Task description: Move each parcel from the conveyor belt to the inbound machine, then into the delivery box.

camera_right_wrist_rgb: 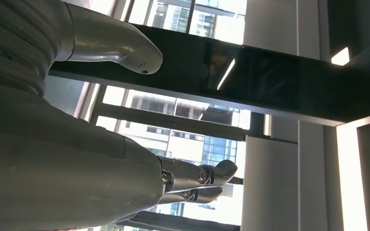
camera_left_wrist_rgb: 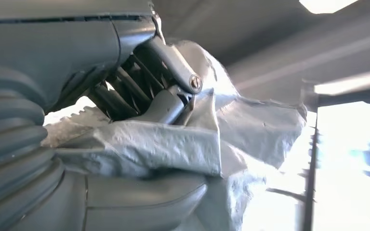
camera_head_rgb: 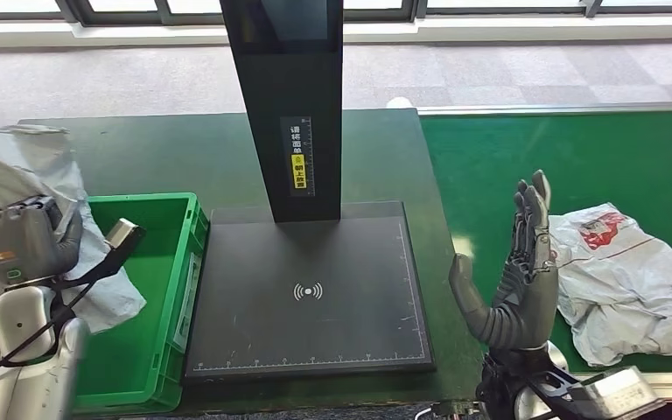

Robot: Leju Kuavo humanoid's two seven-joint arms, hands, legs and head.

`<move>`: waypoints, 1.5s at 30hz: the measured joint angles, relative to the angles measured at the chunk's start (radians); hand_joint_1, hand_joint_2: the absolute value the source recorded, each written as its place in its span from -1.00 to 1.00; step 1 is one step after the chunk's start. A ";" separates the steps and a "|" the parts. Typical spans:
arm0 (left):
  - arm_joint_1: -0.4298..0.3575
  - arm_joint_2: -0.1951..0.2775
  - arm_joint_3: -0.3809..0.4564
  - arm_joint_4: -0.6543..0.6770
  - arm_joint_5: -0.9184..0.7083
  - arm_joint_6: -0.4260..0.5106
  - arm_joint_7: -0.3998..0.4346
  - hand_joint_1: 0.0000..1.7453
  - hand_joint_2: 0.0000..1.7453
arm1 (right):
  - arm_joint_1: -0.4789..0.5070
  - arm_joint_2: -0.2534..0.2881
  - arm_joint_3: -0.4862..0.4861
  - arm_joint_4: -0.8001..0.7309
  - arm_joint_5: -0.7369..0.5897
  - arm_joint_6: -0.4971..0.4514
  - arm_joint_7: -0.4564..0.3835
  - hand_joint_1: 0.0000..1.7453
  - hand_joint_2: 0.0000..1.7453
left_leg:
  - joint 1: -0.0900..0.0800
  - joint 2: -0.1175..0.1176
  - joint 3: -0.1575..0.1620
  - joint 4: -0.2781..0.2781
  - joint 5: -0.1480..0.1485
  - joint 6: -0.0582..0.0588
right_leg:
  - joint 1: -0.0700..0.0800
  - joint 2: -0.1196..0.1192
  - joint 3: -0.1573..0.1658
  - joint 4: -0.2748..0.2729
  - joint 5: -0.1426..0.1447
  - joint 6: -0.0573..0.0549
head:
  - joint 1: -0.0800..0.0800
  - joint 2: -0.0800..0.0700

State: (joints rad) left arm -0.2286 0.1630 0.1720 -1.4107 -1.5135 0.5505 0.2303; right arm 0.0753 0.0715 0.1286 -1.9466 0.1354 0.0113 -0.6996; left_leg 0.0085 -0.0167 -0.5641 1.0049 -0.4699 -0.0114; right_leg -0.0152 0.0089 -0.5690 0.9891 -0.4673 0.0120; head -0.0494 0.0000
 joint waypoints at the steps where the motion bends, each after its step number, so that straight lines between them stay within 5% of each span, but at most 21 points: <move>1: -0.008 0.005 -0.008 0.031 0.000 0.000 -0.014 1.00 1.00 | -0.001 0.001 0.000 0.002 0.000 0.000 0.000 -1.00 1.00 | 0.000 0.002 0.000 0.000 0.000 0.000 | 0.000 0.002 -0.001 0.000 0.001 0.000 | 0.000 0.000; 4: -0.028 0.016 -0.032 0.103 0.000 0.000 -0.018 1.00 1.00 | -0.002 0.002 0.000 0.007 -0.001 0.001 0.000 -1.00 1.00 | 0.000 0.003 0.000 0.000 0.000 0.000 | 0.000 0.005 -0.002 0.000 0.001 0.000 | 0.000 0.000; 5: -0.032 0.018 -0.038 0.119 0.000 0.001 -0.018 0.76 1.00 | -0.002 0.002 0.000 0.008 -0.001 0.001 0.000 -1.00 1.00 | 0.000 0.003 0.000 0.000 0.000 0.000 | 0.000 0.005 -0.002 0.000 0.001 0.000 | 0.000 0.000; 7: -0.038 0.019 -0.047 0.141 0.000 0.006 -0.026 -0.02 1.00 | -0.002 0.003 0.000 0.010 -0.002 0.000 0.000 -1.00 1.00 | 0.000 0.003 0.000 0.000 0.000 -0.001 | 0.000 0.005 -0.002 0.000 0.001 0.000 | 0.000 0.000; 8: -0.042 0.016 -0.048 0.148 0.000 0.009 -0.041 -0.02 1.00 | -0.002 0.003 0.000 0.010 -0.001 -0.002 0.000 -1.00 1.00 | 0.000 0.003 -0.001 0.000 -0.001 -0.001 | 0.000 0.005 -0.003 0.000 0.001 0.000 | 0.000 0.000; 9: -0.046 0.012 -0.048 0.153 0.000 0.013 -0.061 0.21 1.00 | -0.001 0.003 0.000 0.011 -0.001 -0.005 0.000 -1.00 1.00 | 0.000 0.003 -0.001 0.000 -0.001 -0.001 | 0.000 0.005 -0.003 0.000 0.001 0.000 | 0.000 0.000; 11: -0.054 0.000 -0.046 0.159 0.000 0.017 -0.105 1.00 1.00 | -0.001 0.003 0.000 0.011 -0.001 -0.010 0.000 -1.00 1.00 | 0.000 0.003 -0.001 0.000 -0.001 -0.001 | 0.000 0.005 -0.003 0.000 0.001 0.000 | 0.000 0.000; 14: -0.063 -0.015 -0.044 0.162 0.000 0.016 -0.142 1.00 1.00 | -0.001 0.003 0.000 0.012 -0.001 -0.015 0.000 -1.00 1.00 | 0.000 0.003 -0.001 0.000 -0.001 -0.001 | 0.000 0.005 -0.003 0.000 0.001 0.000 | 0.000 0.000; 15: -0.066 -0.020 -0.044 0.162 0.000 0.015 -0.148 0.71 1.00 | -0.001 0.003 0.000 0.012 -0.001 -0.016 0.000 -1.00 1.00 | 0.000 0.003 -0.001 0.000 -0.001 -0.001 | 0.000 0.005 -0.003 0.000 0.001 0.000 | 0.000 0.000; 16: -0.069 -0.025 -0.044 0.162 0.000 0.015 -0.153 0.20 1.00 | -0.001 0.003 0.000 0.013 -0.001 -0.017 0.000 -1.00 1.00 | 0.000 0.003 -0.001 0.000 -0.001 -0.001 | 0.000 0.005 -0.003 0.000 0.001 0.000 | 0.000 0.000; 18: -0.072 -0.033 -0.045 0.163 0.000 0.015 -0.156 -0.80 0.00 | -0.001 0.003 0.000 0.015 -0.001 -0.017 0.000 -1.00 1.00 | 0.000 0.003 -0.001 0.000 -0.001 -0.001 | 0.000 0.005 -0.003 0.000 0.001 0.000 | 0.000 0.000; 19: -0.073 -0.036 -0.045 0.163 0.000 0.014 -0.155 -1.00 -0.50 | -0.001 0.003 0.000 0.016 -0.001 -0.017 0.000 -1.00 1.00 | 0.000 0.003 -0.001 0.000 -0.001 -0.001 | 0.000 0.005 -0.003 0.000 0.001 0.000 | 0.000 0.000; 20: -0.073 -0.038 -0.045 0.162 0.000 0.014 -0.150 -1.00 -1.00 | -0.001 0.003 0.000 0.017 -0.001 -0.017 0.000 -1.00 1.00 | 0.000 0.003 -0.001 0.000 -0.001 -0.001 | 0.000 0.005 -0.003 0.000 0.001 0.000 | 0.000 0.000; 26: -0.050 -0.044 -0.046 0.136 0.000 0.040 -0.091 -1.00 -1.00 | -0.006 0.003 0.000 0.028 0.001 -0.011 0.000 -1.00 1.00 | 0.000 0.003 -0.001 0.000 -0.001 -0.001 | 0.000 0.005 -0.003 0.000 0.001 0.000 | 0.000 0.000; 30: -0.013 -0.064 -0.031 0.085 0.001 0.052 -0.125 -1.00 -1.00 | -0.008 0.003 0.000 0.036 0.010 -0.018 0.000 -1.00 1.00 | 0.000 0.003 -0.001 0.000 -0.001 -0.001 | 0.000 0.005 -0.003 0.000 0.001 -0.001 | 0.000 0.000; 37: 0.036 -0.122 -0.003 0.006 0.001 -0.011 -0.149 -1.00 -1.00 | -0.007 0.003 0.000 0.046 0.024 -0.025 0.000 -1.00 1.00 | 0.000 0.003 -0.001 0.000 -0.001 -0.001 | 0.000 0.005 -0.003 0.000 0.001 -0.001 | 0.000 0.000; 45: 0.083 -0.127 -0.023 -0.056 0.000 -0.126 -0.039 -1.00 -1.00 | -0.010 0.007 -0.001 0.059 0.037 -0.007 0.000 -1.00 1.00 | 0.000 0.003 -0.001 0.000 -0.001 -0.001 | 0.001 0.004 -0.002 0.000 0.001 -0.001 | 0.000 0.000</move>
State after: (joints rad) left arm -0.1451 0.0359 0.1492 -1.4672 -1.5132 0.4245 0.1910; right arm 0.0653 0.0781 0.1272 -1.8873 0.1722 0.0044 -0.6995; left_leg 0.0089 -0.0139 -0.5652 1.0049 -0.4706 -0.0122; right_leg -0.0144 0.0132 -0.5714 0.9892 -0.4665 0.0113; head -0.0492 0.0000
